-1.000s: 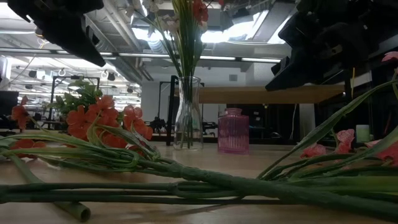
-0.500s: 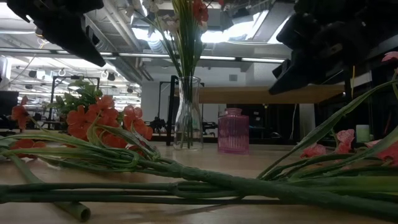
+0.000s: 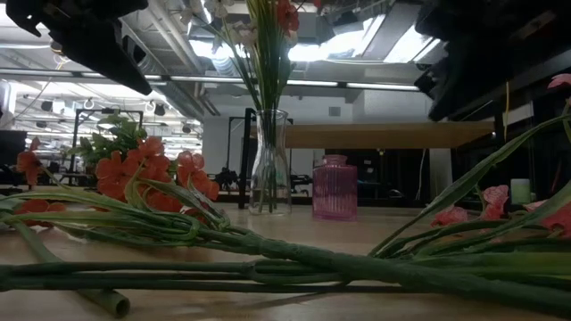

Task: Pick and place flowers into a vace then onto a shelf
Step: Put the red tulip into the transparent vase

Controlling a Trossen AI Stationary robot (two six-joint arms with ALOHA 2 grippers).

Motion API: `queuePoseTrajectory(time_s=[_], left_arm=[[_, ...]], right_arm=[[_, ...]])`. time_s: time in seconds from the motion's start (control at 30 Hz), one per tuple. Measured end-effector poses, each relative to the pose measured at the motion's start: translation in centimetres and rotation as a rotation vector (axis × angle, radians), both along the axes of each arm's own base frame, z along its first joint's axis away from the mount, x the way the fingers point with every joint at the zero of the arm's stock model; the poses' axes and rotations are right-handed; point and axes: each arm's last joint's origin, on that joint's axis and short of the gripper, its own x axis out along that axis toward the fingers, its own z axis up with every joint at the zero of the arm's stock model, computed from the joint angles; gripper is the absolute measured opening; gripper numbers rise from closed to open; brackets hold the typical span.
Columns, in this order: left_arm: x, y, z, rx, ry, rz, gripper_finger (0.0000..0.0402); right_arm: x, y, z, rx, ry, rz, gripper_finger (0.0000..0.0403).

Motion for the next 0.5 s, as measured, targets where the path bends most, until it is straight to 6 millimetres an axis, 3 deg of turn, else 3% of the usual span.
queuePoseTrajectory(time_s=[0.5], left_arm=[[1.3, -0.5, -0.5, 0.075, -0.260, -0.122, 0.0002]], right_arm=[[-1.8, 4.3, 2.8, 0.067, 0.126, -0.132, 0.0003]])
